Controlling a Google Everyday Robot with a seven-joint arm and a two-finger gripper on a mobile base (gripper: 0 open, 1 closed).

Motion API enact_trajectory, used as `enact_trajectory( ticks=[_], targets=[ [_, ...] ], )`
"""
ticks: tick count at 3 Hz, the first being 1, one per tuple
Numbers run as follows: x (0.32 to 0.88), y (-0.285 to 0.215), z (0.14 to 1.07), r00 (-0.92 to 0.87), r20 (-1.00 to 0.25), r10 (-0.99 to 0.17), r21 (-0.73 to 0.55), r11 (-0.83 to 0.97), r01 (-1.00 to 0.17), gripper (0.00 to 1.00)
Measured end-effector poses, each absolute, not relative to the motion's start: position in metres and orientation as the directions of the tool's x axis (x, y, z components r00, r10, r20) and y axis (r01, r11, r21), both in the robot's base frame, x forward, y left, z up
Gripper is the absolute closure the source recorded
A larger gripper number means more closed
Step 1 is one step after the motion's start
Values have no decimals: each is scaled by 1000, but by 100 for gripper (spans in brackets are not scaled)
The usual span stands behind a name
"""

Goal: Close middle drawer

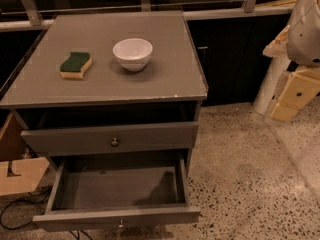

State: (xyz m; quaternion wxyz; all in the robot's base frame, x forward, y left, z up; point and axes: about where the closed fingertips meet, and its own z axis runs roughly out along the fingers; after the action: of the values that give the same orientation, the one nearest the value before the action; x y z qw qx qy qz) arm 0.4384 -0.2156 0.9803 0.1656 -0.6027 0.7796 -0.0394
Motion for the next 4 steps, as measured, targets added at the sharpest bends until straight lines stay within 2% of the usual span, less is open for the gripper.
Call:
enact_trajectory(
  ticks=[2,3,4],
  targets=[
    [438,-216,980,-219,-211,-953,-261,270,-927,63],
    [436,-215,978,-224,-207,-952,-258,274,-927,95],
    [420,-213,959,-264,-178,-948,-230,301,-925,100]
  ],
)
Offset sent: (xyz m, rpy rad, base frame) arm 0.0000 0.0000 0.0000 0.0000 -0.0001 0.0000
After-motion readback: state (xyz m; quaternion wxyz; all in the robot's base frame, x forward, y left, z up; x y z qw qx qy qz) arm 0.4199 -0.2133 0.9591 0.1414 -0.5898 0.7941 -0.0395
